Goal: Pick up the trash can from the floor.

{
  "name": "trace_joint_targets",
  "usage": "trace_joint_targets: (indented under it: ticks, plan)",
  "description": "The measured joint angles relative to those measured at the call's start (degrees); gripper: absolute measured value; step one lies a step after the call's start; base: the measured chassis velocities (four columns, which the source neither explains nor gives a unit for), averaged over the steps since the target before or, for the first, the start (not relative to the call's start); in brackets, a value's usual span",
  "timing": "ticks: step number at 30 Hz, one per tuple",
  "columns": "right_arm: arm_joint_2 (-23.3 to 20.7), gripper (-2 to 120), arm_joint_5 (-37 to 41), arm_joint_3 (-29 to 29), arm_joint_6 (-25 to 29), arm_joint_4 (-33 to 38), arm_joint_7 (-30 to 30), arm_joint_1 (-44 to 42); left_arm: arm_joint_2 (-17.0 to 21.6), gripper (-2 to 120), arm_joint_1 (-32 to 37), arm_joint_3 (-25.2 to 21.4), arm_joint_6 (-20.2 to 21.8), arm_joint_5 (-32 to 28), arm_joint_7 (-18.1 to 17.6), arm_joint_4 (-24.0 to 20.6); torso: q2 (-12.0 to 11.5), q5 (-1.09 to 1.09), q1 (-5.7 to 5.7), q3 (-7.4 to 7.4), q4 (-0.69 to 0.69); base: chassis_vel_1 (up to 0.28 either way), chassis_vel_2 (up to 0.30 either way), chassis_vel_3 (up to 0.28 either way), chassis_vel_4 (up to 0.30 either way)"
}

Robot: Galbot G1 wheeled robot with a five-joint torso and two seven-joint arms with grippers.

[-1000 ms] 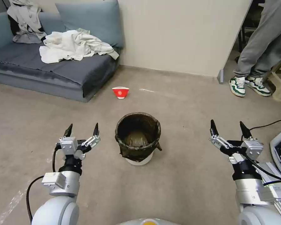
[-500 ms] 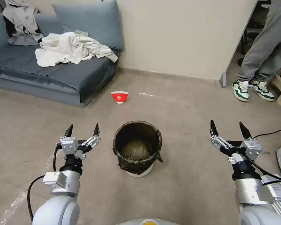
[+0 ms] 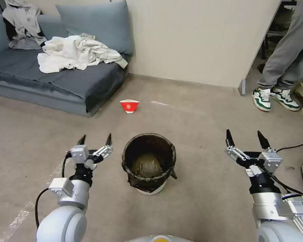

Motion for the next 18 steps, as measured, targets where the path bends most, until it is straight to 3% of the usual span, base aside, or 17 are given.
trace_joint_targets:
  ticks: [3,5,6,18]
  plan:
    - [0.0,100,0.0,0.0,0.0,0.0,0.0,0.1,1.0,100,-1.1,0.3,2.7,-2.2,-0.7,0.2,0.0,0.00,0.00,0.00,0.00,0.000,0.000,0.000,0.000]
    - [0.1,100,-0.1,0.1,0.0,0.0,0.0,0.0,2.7,100,-4.0,1.4,9.8,-9.9,-4.0,1.0,0.0,0.00,0.00,0.00,0.02,0.000,0.000,0.000,0.000]
    - [0.2,100,-0.2,0.1,0.0,0.0,0.0,-0.1,3.0,100,-4.7,1.6,11.2,-11.0,-4.5,1.3,0.0,0.00,0.00,0.00,0.00,0.000,0.000,0.000,0.000]
    - [1.1,100,-1.5,0.1,-0.1,0.0,0.0,-0.5,5.5,100,-12.7,8.1,17.3,-16.5,-9.3,7.3,0.0,0.00,0.00,0.00,0.00,0.000,0.000,0.000,0.000]
